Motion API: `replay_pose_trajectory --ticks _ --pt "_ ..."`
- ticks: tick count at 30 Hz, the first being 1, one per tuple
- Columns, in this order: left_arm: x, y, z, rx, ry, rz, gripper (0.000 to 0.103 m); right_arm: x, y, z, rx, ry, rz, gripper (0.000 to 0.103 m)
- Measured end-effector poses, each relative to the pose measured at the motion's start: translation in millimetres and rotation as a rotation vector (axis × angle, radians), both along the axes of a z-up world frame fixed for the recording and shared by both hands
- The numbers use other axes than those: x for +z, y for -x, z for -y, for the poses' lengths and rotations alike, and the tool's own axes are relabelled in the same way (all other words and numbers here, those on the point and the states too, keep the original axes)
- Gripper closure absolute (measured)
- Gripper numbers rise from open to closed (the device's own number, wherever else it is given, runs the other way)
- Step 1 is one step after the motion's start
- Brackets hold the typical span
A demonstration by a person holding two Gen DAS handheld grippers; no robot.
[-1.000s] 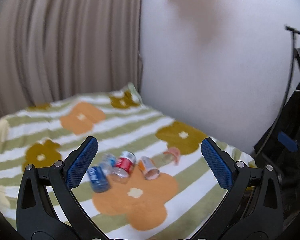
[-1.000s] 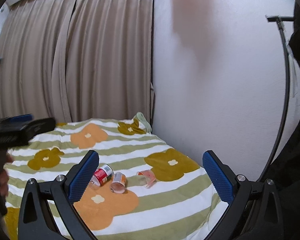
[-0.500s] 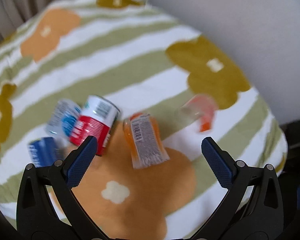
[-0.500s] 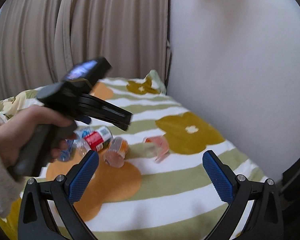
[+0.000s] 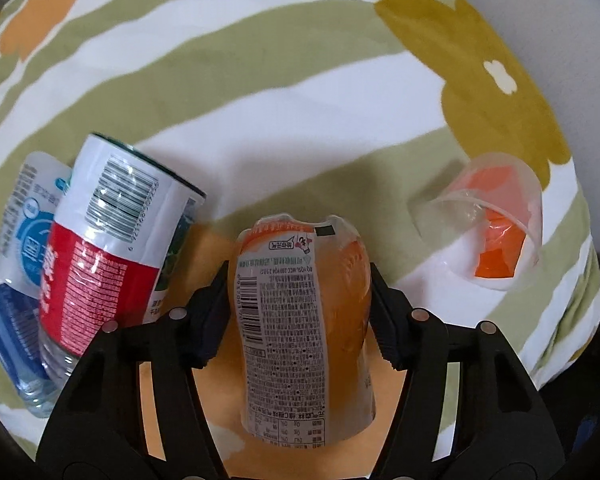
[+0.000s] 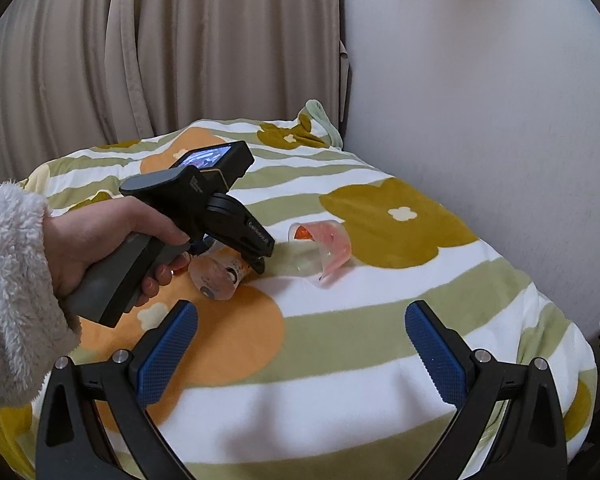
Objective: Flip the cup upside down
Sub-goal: 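Reach the left tool down and grasp the lying orange-label bottle, then lift the orange-label bottle with the left tool and open it onto the bed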
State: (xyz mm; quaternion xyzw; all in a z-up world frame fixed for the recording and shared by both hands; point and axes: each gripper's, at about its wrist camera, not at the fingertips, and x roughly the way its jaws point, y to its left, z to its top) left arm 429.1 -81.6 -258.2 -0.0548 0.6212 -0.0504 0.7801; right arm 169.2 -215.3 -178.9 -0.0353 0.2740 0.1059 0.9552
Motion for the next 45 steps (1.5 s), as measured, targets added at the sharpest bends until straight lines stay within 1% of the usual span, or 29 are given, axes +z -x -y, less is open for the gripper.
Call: replay_pose_trajectory --ticks 4,7,12,14,16,18,20,23,26,28,31,35,36,37,38,39,40,43,45 --pt "10 9 -4 -0.013 0.030 0.007 0.045 2 5 0 -0.006 -0.003 0.002 0.000" --pt "29 23 -8 -0.041 0.050 0.027 0.045 10 12 1 -0.014 -0.011 0.015 0.000" --pt "76 69 -18 -0.113 0.076 0.072 0.045 29 32 -3 -0.017 -0.008 0.052 0.000" --pt "89 91 -24 -0.129 0.077 0.091 0.045 34 41 -4 -0.015 -0.014 0.060 0.000" --pt "91 112 -29 -0.131 0.086 0.105 0.045 37 49 -6 -0.018 -0.021 0.060 0.000" --pt "87 132 -32 -0.112 0.119 0.104 0.045 37 57 -8 -0.019 -0.035 0.050 0.000" --pt "74 149 -37 -0.091 0.150 0.093 0.045 37 65 -12 -0.012 -0.054 0.038 0.000" --pt "52 167 -40 -0.054 0.148 0.087 0.045 36 76 -17 -0.007 -0.063 0.021 0.000" --pt "31 170 -41 -0.019 0.167 0.089 0.045 36 86 -19 -0.001 -0.079 0.005 0.000" --pt "23 170 -39 -0.016 0.155 0.096 0.045 37 94 -20 -0.003 -0.067 0.003 0.000" --pt "15 169 -35 -0.021 0.112 0.107 0.045 41 103 -19 -0.011 -0.040 0.011 0.000" --pt "6 166 -40 0.004 0.151 0.083 0.044 44 112 -16 -0.022 -0.028 0.014 0.000" --pt "4 165 -40 0.009 0.138 0.073 0.037 45 113 -16 -0.023 -0.028 0.014 0.000" --pt "4 167 -42 0.012 0.125 0.076 0.023 46 115 -16 -0.023 -0.030 0.014 0.000" --pt "5 168 -42 0.015 0.117 0.090 0.015 46 116 -16 -0.022 -0.032 0.013 0.000" --pt "8 170 -44 0.020 0.107 0.109 0.002 47 116 -16 -0.021 -0.034 0.013 0.000" --pt "11 172 -45 0.024 0.100 0.123 0.000 48 117 -17 -0.019 -0.034 0.014 0.000" --pt "23 178 -50 0.021 0.084 0.147 0.000 53 116 -19 -0.003 -0.034 0.014 0.000" --pt "38 187 -56 0.015 0.076 0.181 0.000 61 114 -19 0.017 -0.042 0.010 0.000"
